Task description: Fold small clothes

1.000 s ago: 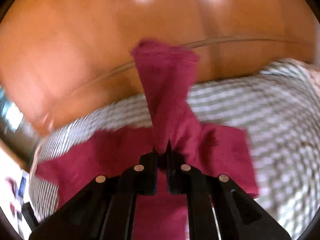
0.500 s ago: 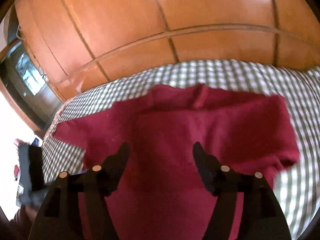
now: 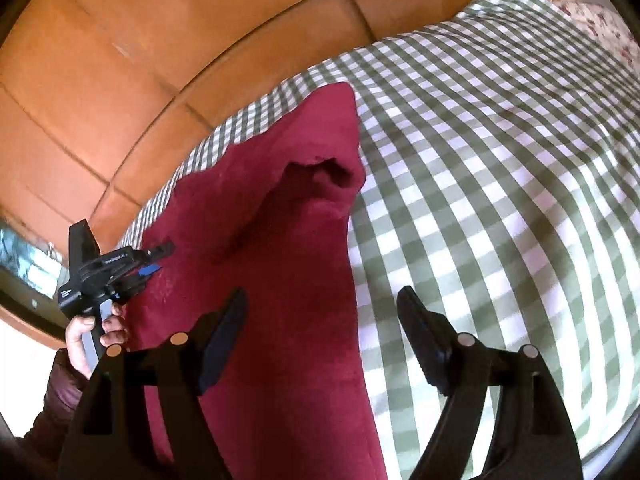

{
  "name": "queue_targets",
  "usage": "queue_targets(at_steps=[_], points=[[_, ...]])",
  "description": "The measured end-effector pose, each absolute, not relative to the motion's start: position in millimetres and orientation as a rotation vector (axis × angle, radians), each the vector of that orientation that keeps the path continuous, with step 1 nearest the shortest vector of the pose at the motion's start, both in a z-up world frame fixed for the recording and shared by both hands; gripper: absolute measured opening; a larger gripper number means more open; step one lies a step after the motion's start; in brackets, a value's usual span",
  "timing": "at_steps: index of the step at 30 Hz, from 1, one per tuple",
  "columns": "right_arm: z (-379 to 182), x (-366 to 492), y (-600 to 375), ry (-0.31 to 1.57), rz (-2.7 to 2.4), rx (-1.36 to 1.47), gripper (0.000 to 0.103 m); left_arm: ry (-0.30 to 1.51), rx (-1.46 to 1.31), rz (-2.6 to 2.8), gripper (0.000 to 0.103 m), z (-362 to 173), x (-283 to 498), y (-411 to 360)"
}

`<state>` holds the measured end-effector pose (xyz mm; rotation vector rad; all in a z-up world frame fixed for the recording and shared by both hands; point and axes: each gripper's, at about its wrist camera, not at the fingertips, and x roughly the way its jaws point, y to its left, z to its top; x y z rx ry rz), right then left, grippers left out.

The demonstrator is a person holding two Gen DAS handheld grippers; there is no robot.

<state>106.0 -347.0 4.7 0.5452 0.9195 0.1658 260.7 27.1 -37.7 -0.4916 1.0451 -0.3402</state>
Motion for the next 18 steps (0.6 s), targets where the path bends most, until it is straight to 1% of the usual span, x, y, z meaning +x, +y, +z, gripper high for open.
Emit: queue_targets(at_steps=[4, 7, 9, 13, 18], points=[[13, 120, -339, 0.885, 0.187, 0.567, 0.077, 0.863, -0.516, -0.361, 0.014, 19, 252, 50], [25, 125, -330, 0.834, 0.215, 0.559, 0.077, 0.78, -0.495, -0.35, 0.014, 45, 239, 74], [33, 130, -325, 0.804, 0.235, 0.559, 0.077, 0.783, -0.468, -0.331, 0.014, 44, 234, 86], [44, 154, -304, 0.779, 0.265, 0.525, 0.075, 0.846, -0.457, -0.296, 0.014, 18, 233, 95], [32, 199, -270, 0.833, 0.22, 0.386, 0.073, 0.886, -0.433, -0.219, 0.014, -13, 231, 106]])
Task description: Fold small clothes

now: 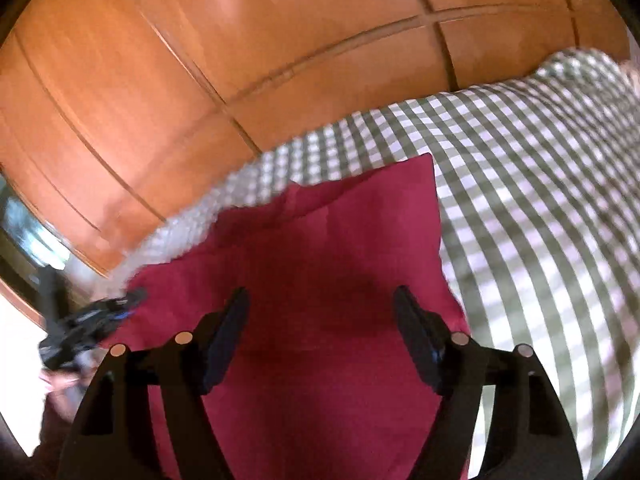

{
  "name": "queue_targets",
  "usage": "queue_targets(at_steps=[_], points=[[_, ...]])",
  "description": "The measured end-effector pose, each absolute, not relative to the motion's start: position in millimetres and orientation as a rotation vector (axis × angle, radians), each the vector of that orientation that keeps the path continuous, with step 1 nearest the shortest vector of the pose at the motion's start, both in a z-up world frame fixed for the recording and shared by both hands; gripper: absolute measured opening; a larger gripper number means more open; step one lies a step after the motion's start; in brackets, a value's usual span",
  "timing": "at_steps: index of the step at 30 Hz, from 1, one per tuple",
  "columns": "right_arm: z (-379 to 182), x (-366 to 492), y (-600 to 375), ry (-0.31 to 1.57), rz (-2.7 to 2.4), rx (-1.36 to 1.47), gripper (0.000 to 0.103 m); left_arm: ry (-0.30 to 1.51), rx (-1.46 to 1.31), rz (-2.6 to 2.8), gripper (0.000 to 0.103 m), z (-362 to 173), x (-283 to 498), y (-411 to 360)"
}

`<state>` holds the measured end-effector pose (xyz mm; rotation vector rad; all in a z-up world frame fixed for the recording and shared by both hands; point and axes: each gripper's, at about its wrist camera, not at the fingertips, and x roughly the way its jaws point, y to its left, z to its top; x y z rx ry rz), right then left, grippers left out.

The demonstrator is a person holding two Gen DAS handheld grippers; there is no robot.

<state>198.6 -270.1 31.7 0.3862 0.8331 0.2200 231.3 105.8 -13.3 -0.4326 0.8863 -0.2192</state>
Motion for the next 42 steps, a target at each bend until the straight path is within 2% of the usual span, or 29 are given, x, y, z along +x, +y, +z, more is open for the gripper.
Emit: queue_targets(at_steps=[4, 7, 10, 13, 14, 15, 20, 25, 26, 27, 28, 38, 40, 41, 42], points=[[-11, 226, -248, 0.961, 0.133, 0.279, 0.071, 0.958, -0.388, -0.145, 0.014, -46, 234, 118], [-25, 222, -229, 0.897, 0.071, 0.158, 0.073, 0.975, -0.367, -0.11, 0.016, -69, 235, 120], [-30, 217, -214, 0.851, 0.024, 0.071, 0.074, 0.933, -0.357, -0.1, 0.017, -69, 228, 119], [-33, 217, -215, 0.847, 0.032, 0.07, 0.078, 0.921, -0.386, -0.076, 0.029, -62, 217, 128], [-34, 217, -214, 0.845, 0.034, 0.066, 0.078, 0.908, -0.413, -0.061, 0.039, -59, 210, 137], [-33, 214, -214, 0.842, 0.033, 0.062, 0.079, 0.896, -0.432, -0.049, 0.043, -56, 203, 145], [-31, 215, -216, 0.835, 0.045, 0.063, 0.086, 0.879, -0.558, 0.048, 0.043, -49, 170, 209], [-31, 214, -214, 0.832, 0.051, 0.054, 0.087, 0.811, -0.791, 0.195, 0.043, -50, 133, 310], [-31, 214, -214, 0.832, 0.051, 0.052, 0.087, 0.784, -0.825, 0.243, 0.044, -50, 126, 328], [-31, 214, -213, 0.832, 0.05, 0.05, 0.087, 0.753, -0.86, 0.321, 0.054, -50, 117, 350], [-31, 214, -213, 0.832, 0.049, 0.047, 0.087, 0.727, -0.896, 0.366, 0.059, -51, 111, 369], [-31, 214, -208, 0.832, 0.029, 0.011, 0.088, 0.631, -1.181, 0.5, 0.059, -75, 117, 465], [-31, 214, -208, 0.831, 0.028, 0.011, 0.088, 0.649, -1.164, 0.514, 0.044, -75, 126, 477], [-31, 214, -208, 0.83, 0.027, 0.009, 0.088, 0.681, -1.118, 0.534, 0.024, -74, 134, 478], [-31, 215, -209, 0.832, 0.028, 0.01, 0.088, 0.701, -1.096, 0.533, 0.01, -74, 136, 482]])
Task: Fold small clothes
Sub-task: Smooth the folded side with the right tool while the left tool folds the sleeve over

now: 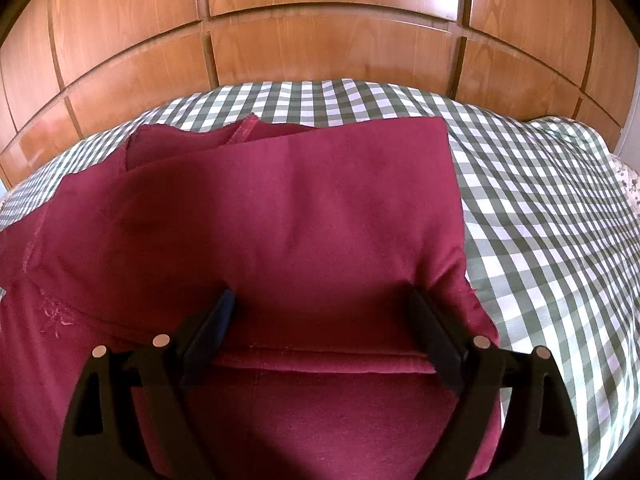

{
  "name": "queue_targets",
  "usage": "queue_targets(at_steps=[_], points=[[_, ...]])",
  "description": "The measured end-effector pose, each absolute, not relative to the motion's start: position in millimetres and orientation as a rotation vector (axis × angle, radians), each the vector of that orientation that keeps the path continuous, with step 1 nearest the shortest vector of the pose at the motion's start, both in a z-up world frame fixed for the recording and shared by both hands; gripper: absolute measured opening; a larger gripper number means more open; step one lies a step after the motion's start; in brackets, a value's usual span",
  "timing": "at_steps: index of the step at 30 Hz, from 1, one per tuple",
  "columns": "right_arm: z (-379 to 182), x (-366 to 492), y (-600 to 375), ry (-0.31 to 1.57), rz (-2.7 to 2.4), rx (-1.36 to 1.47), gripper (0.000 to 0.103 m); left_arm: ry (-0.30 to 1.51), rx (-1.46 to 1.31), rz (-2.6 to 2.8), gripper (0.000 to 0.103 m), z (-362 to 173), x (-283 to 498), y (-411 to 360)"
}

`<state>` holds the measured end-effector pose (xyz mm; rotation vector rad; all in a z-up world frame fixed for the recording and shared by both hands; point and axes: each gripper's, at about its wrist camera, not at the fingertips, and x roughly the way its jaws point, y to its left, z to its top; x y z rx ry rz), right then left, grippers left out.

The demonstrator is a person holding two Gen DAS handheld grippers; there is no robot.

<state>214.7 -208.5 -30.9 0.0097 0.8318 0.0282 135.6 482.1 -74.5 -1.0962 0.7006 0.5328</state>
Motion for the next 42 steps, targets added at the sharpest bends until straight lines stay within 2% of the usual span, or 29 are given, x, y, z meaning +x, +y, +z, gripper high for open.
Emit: queue_targets(at_steps=[5, 13, 18, 24, 25, 27, 29, 36, 37, 38, 42], points=[[-31, 215, -208, 0.831, 0.035, 0.009, 0.088, 0.658, -0.979, 0.459, 0.008, -49, 141, 460], [-32, 216, -208, 0.83, 0.034, 0.004, 0.089, 0.612, -0.681, 0.111, 0.008, 14, 168, 316], [-32, 216, -210, 0.828, 0.04, 0.013, 0.089, 0.693, -0.557, -0.071, 0.008, 7, 193, 212], [-32, 216, -210, 0.824, 0.048, 0.029, 0.089, 0.82, -0.478, -0.153, 0.009, -25, 210, 137], [-32, 216, -211, 0.823, 0.049, 0.032, 0.089, 0.836, -0.464, -0.147, 0.01, -30, 213, 132], [-32, 215, -211, 0.822, 0.051, 0.038, 0.089, 0.848, -0.444, -0.145, 0.028, -36, 209, 129], [-32, 215, -211, 0.822, 0.053, 0.041, 0.089, 0.842, -0.442, -0.14, 0.034, -37, 198, 132], [-24, 218, -208, 0.851, 0.044, 0.035, 0.088, 0.824, -0.361, -0.08, 0.034, -56, 146, 136], [-20, 218, -207, 0.854, 0.049, 0.049, 0.086, 0.838, -0.356, -0.071, 0.034, -64, 145, 136], [-11, 218, -205, 0.851, 0.083, 0.097, 0.078, 0.846, -0.36, -0.066, 0.034, -68, 144, 137], [19, 220, -166, 0.853, 0.34, 0.242, 0.072, 0.839, -0.394, -0.066, 0.034, -79, 144, 142]])
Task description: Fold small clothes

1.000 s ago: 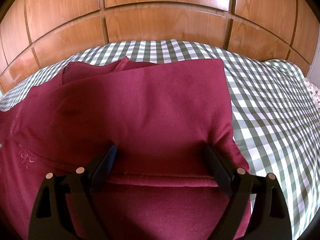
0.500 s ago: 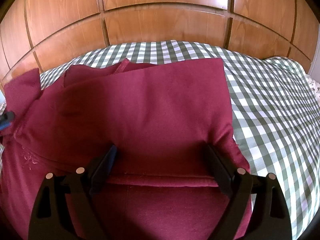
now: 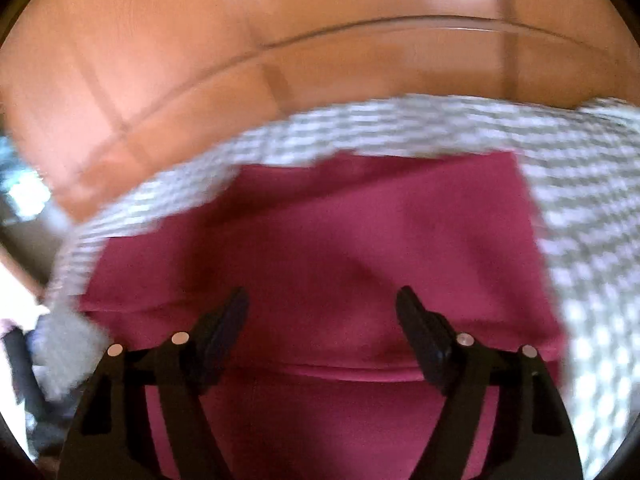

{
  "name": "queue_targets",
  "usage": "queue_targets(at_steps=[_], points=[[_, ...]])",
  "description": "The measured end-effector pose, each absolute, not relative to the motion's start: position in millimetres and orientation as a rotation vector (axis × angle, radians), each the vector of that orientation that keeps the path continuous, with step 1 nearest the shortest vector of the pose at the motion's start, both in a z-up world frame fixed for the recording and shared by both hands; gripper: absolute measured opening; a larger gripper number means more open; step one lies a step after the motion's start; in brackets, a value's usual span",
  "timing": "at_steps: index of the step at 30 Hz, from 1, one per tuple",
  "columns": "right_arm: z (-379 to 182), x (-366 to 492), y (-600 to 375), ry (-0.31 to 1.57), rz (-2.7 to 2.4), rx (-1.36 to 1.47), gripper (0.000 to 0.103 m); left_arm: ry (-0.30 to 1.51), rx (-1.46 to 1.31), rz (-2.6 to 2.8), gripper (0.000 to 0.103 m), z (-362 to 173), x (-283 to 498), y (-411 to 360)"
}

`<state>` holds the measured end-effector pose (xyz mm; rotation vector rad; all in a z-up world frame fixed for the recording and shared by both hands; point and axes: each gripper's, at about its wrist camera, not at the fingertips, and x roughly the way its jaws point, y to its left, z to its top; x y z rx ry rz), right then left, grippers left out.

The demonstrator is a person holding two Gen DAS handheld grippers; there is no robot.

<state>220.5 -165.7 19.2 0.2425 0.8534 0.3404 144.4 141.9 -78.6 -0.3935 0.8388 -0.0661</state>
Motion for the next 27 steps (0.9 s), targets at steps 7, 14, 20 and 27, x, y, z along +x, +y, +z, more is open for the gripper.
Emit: queue_targets(at_steps=[7, 14, 20, 27], points=[[-2, 257, -69, 1.052, 0.53, 0.26, 0.045, 0.807, -0.435, -0.081, 0.034, -88, 141, 146], [21, 254, -39, 0.989, 0.533, 0.133, 0.013, 0.804, -0.523, -0.115, 0.034, -89, 140, 158], [80, 221, -95, 0.787, 0.516, 0.151, 0.012, 0.781, -0.524, 0.033, 0.034, -63, 140, 169], [88, 207, -190, 0.685, 0.318, 0.194, 0.006, 0.877, -0.529, 0.154, 0.034, -72, 165, 175]])
